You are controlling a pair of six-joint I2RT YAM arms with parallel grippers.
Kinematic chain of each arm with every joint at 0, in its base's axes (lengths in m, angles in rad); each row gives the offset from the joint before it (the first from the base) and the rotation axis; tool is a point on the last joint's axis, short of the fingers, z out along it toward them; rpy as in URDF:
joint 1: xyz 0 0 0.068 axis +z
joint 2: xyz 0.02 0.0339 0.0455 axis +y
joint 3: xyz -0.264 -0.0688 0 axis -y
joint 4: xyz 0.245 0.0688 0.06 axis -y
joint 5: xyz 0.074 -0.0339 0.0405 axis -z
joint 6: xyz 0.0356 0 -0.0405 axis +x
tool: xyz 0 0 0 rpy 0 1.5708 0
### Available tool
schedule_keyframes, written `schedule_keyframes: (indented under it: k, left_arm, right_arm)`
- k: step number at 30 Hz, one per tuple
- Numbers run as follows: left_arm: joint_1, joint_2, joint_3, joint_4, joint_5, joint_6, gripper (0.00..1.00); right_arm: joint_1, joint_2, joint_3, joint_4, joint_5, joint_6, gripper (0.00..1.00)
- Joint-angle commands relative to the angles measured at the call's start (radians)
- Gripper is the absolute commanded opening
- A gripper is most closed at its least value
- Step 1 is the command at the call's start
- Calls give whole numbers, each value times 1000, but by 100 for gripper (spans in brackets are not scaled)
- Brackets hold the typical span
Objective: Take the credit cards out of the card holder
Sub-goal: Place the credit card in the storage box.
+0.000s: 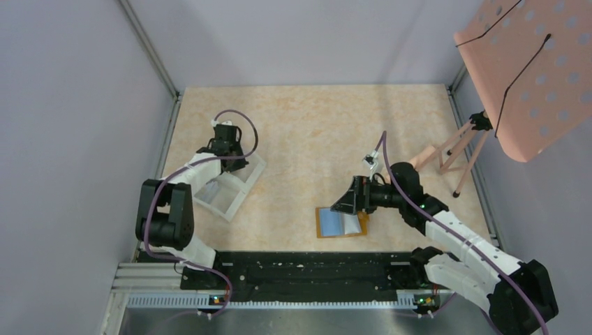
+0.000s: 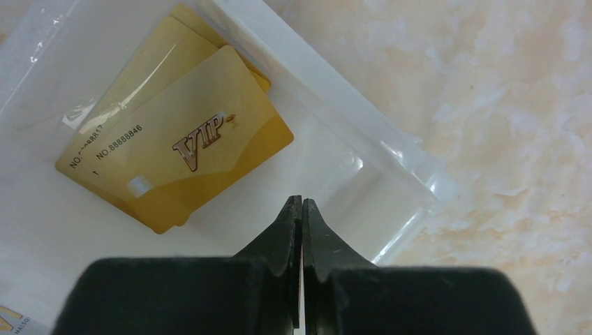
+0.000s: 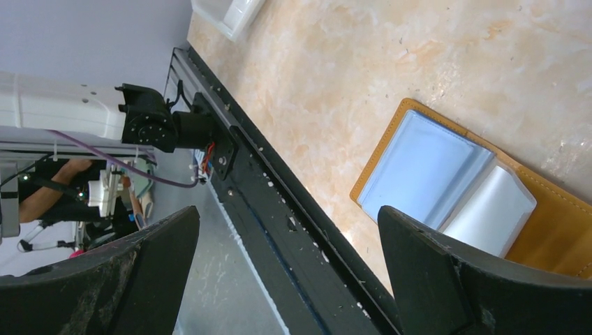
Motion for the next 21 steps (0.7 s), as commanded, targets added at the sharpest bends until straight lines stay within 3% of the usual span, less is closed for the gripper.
schedule_keyframes:
  k: [1, 21]
  left_arm:
    - [3, 36, 18, 34, -76, 37, 0]
    - [3, 137, 129, -46, -233, 35, 0]
  right_arm:
    - [-13, -26, 42, 4, -4, -31, 99]
    - [-13, -31, 39, 2, 2, -48, 99]
